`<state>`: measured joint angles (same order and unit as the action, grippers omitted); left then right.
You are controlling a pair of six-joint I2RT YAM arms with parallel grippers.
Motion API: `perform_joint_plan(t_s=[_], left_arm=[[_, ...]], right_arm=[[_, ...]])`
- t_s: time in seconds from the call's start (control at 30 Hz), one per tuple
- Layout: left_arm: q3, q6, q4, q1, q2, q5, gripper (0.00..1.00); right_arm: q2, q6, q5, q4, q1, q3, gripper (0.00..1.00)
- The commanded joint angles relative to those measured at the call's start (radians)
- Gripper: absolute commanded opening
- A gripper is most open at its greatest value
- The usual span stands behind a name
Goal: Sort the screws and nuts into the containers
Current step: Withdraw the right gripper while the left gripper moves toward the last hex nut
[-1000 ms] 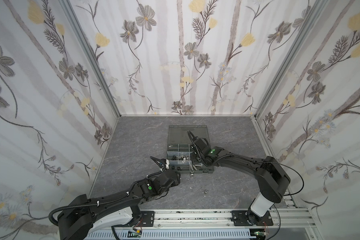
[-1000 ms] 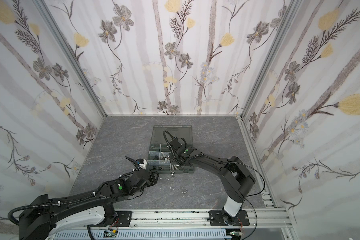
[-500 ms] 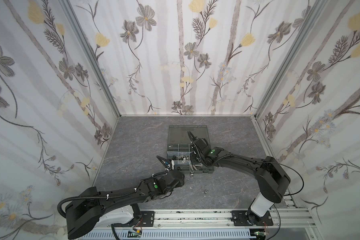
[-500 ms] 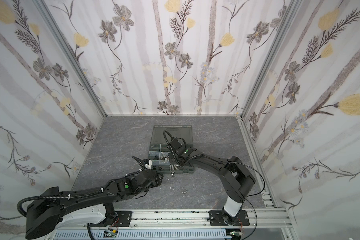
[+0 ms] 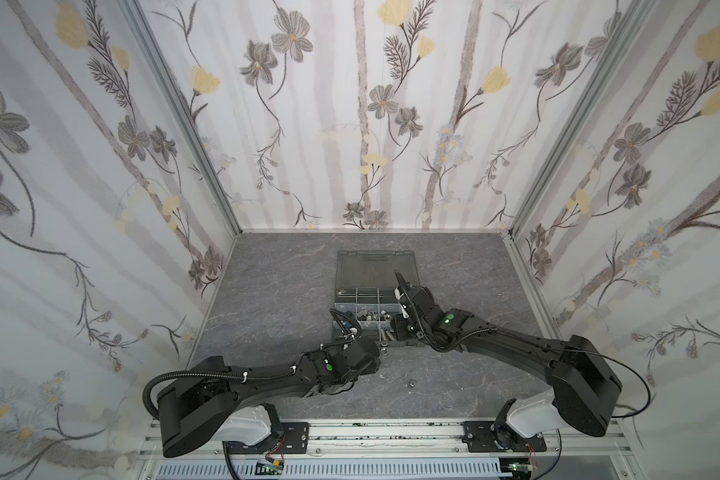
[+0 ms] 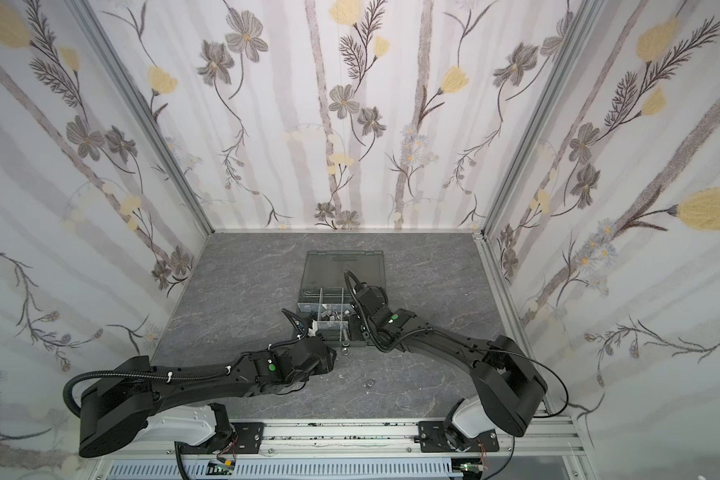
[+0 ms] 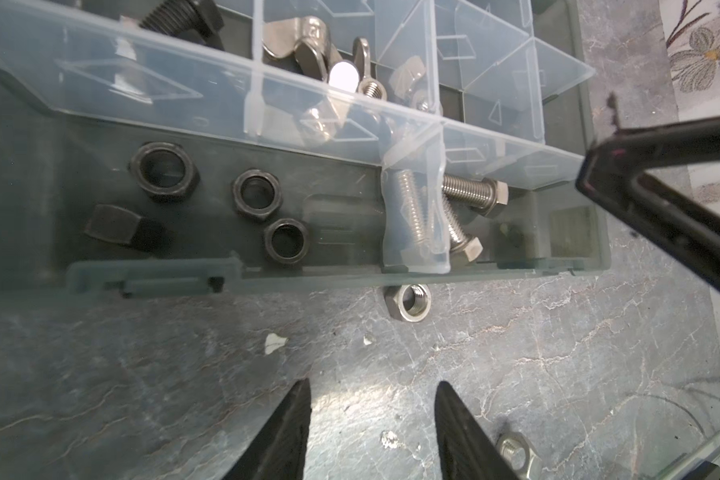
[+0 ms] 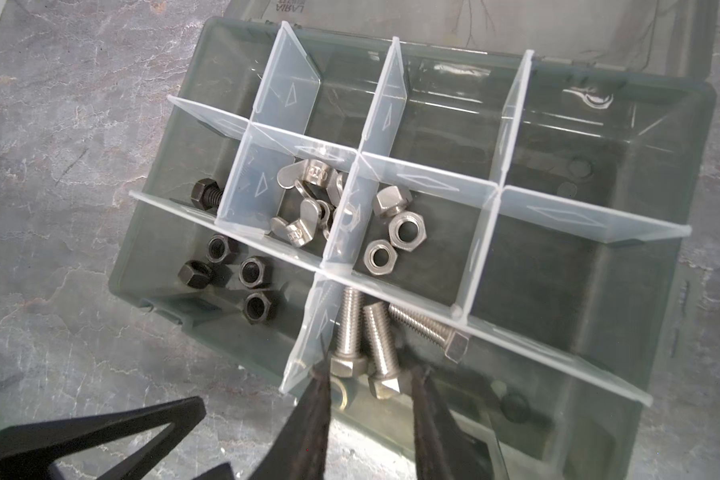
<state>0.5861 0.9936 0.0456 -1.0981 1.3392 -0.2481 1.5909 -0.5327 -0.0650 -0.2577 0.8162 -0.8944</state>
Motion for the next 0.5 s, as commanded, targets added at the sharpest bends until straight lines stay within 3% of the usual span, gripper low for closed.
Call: perform_joint_plan(t_s=[0.0,0.47], left_arm=[[0.025,-0.025,-0.019,-0.008,0.034,0.006,0.51],[0.108,-0.068,-0.03,-0.037,0.156,-0.02,0.51]], right_arm=[[-0.058,-0.043,-0.009,0.044,-0.018,0.037,0.35],[-0.194,-0.129,0.005,0.023,-0.015,0.171,0.36]])
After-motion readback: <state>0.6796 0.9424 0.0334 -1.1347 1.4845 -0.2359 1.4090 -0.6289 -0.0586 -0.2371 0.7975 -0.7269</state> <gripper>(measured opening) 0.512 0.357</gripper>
